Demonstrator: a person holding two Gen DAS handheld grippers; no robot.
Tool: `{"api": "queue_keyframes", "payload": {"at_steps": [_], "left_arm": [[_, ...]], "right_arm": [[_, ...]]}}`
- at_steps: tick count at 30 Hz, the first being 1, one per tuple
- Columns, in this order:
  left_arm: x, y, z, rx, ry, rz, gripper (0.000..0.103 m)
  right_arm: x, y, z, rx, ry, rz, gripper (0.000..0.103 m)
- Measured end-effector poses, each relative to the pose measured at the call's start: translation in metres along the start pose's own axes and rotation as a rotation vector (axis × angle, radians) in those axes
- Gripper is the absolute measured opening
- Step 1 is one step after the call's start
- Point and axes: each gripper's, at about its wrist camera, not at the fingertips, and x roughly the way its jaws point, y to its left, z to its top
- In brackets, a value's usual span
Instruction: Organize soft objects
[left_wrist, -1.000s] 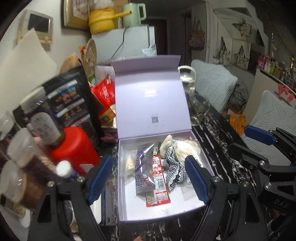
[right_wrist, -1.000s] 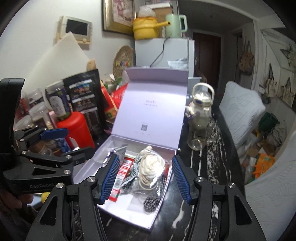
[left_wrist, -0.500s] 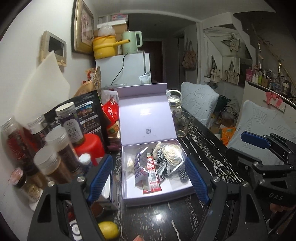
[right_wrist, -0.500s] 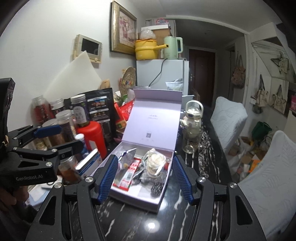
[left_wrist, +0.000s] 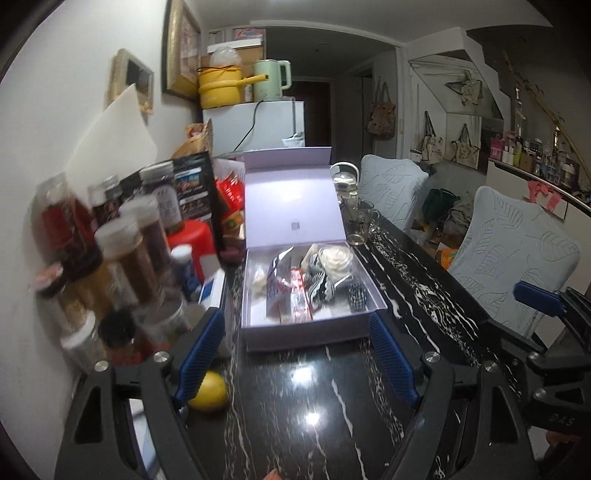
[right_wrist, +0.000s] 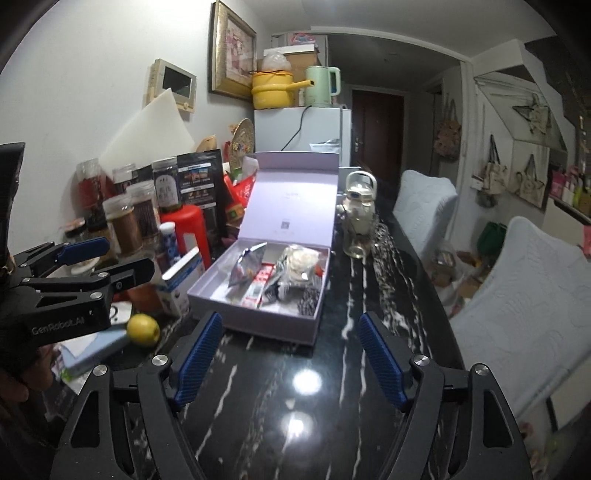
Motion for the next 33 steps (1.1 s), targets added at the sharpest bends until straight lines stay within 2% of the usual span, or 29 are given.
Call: {"api": "queue_keyframes", "payload": {"at_steps": [7,17,33], "left_arm": [[-0.022,0.001,-0.024,-0.028,-0.027,0.028,0.081],[-0.032,0.001,-0.043,-0.035,-0.027,0.051,0.081],[-0.041,-0.008,-0.052,-0.005,-0.033,0.037,0.081]], "right_arm": [[-0.023,0.010,-0.022,0.010,-0.026,-0.038,0.078],[-0.030,0.018,-0.043,0.030,-0.022,-0.073,0.078],[-0.038,0.023,-0.055,0.044,-0.031,-0.085,0.079]]}}
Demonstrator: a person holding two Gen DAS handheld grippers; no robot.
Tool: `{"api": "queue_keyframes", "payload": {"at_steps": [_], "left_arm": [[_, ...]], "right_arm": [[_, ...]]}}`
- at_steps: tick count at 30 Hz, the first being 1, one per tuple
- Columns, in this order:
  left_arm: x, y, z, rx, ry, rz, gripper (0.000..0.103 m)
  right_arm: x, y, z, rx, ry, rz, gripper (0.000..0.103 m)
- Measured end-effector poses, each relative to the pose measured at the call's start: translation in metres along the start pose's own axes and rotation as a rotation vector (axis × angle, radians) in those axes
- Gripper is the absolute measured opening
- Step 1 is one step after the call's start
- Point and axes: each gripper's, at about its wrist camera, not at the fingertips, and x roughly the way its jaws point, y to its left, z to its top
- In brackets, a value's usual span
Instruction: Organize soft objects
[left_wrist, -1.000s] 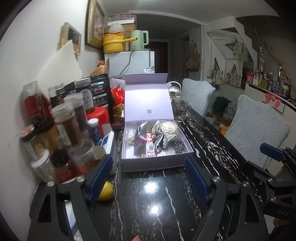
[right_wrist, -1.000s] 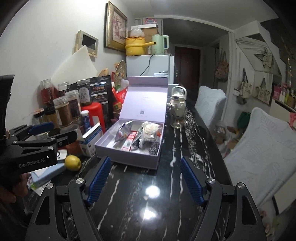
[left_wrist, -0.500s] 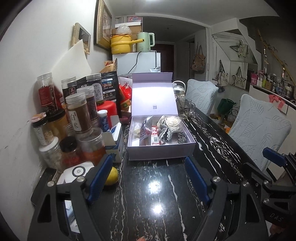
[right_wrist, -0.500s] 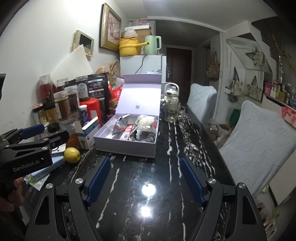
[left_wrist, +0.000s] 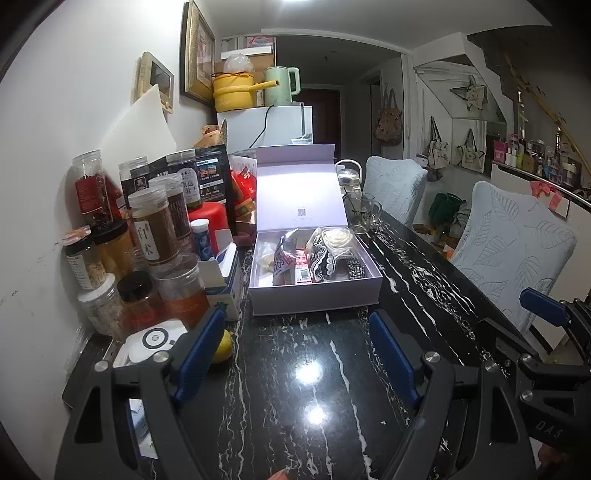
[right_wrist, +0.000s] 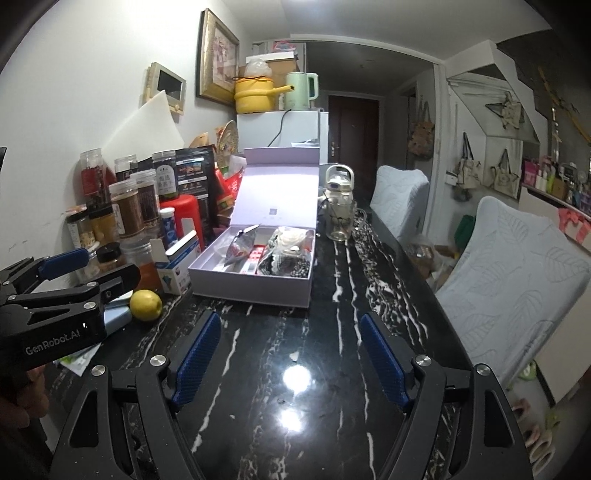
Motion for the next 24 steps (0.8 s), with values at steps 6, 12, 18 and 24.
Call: {"api": "queue_keyframes", "payload": {"at_steps": [6,12,18,24], "left_arm": [[-0.003,-0.004,-0.002,0.007,0.000,-0.012,0.081],[-0.007,-0.008,-0.003,0.001,-0.004,-0.016,0.081],[-0.008,-0.012,-0.004,0.016,-0.001,-0.020,0.081],[-0.009,-0.015,-0.004,0.024,0.000,-0.026,0.081]], "right_arm": [[-0.003,-0.001,-0.001,0.003,-0.004,-0.009,0.079],[-0.005,-0.002,-0.002,0.007,-0.004,-0.006,0.080],[-0.008,-0.002,-0.004,0.009,-0.006,-0.006,0.080],[-0.009,-0.002,-0.003,0.004,-0.008,-0.004,0.081]]}}
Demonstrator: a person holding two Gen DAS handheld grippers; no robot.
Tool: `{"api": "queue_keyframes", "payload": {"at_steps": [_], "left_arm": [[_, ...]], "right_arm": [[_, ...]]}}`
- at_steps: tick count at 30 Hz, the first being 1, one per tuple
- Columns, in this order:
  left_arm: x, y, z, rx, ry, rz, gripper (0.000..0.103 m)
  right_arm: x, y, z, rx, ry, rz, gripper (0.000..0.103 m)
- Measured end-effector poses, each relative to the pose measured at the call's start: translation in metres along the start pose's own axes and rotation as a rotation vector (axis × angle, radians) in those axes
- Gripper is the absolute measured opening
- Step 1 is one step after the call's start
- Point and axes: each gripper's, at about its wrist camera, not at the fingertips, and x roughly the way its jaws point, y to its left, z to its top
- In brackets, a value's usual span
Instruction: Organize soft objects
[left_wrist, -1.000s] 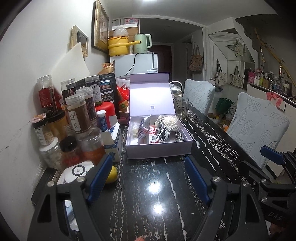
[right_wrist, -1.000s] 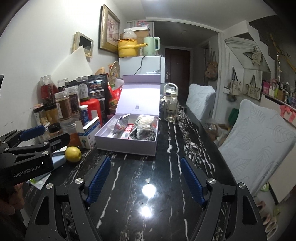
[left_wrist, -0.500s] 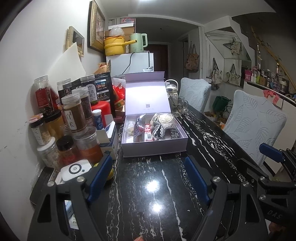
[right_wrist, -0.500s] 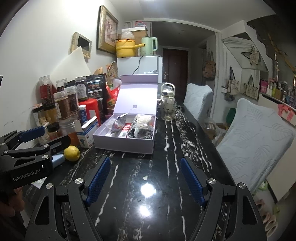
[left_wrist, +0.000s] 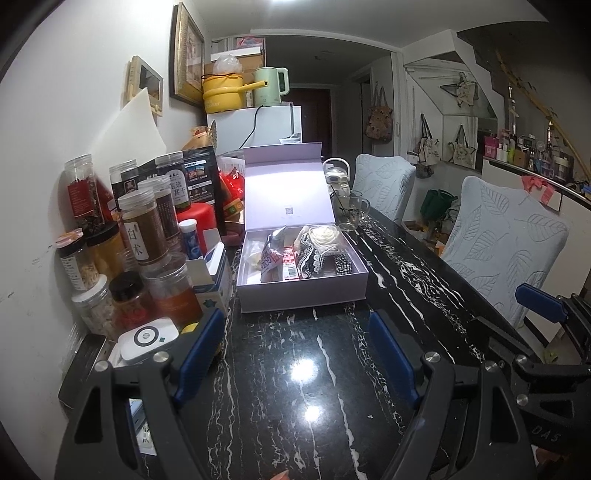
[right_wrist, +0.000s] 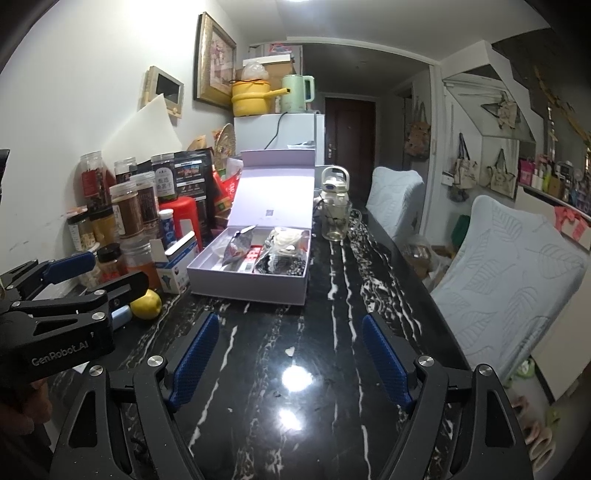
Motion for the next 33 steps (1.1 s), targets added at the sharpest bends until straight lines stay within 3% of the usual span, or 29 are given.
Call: {"api": "queue_keyframes", "payload": {"at_steps": [33], "left_arm": [[-0.0026,-0.0061,-0.0040,0.019,0.018,-0.014,0.081]], "right_arm": [[-0.0083,-0.0052,-0.0044,-0.003,0.002,-0.012,0.084]]}}
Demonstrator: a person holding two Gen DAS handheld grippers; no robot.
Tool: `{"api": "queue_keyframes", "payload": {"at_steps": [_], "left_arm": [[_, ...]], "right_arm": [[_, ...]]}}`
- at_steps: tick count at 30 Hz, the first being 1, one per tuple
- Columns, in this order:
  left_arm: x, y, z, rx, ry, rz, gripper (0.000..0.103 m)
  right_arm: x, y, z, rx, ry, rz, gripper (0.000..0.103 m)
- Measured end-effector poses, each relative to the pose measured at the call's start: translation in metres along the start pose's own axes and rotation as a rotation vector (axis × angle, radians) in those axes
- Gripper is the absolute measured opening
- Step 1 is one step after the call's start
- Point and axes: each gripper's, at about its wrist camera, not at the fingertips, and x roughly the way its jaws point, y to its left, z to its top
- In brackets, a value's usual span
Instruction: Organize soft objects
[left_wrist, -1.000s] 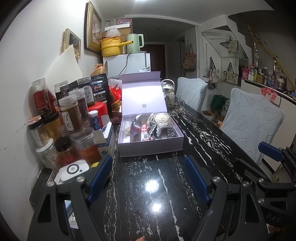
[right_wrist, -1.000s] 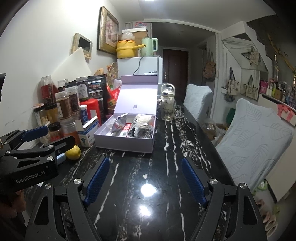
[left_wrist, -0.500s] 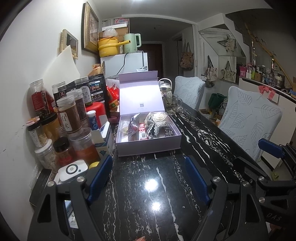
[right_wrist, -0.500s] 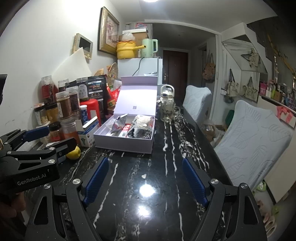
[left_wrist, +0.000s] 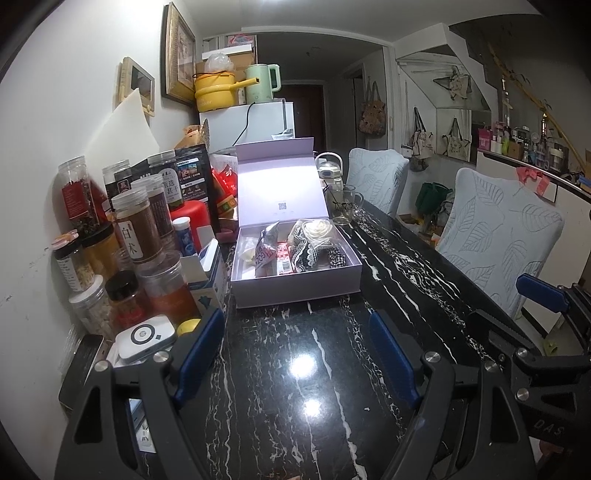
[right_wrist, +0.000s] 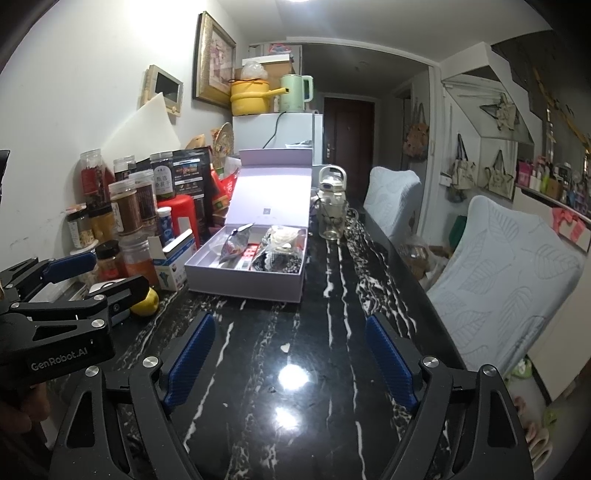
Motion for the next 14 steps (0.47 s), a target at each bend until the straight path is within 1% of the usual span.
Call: {"api": "queue_keyframes", "payload": {"at_steps": [7,10,14], "left_arm": [[0.005,0.002,-0.001,-0.014,0.014,-0.010,0.081],[0.010,0.003,-0.002,-0.023,0.034,-0.024,0.081],[0.016,0.002,-0.005,-0.024,0.047,-0.022,0.081]], "right_arm": [[0.004,-0.001,-0.001,0.003,0.007,0.003,0.084],[0.006,-0.002,-0.003,0.007,0.013,0.003,0.084],[0.010,-0.003,-0.004,0.010,0.024,-0.002,0.084]]}}
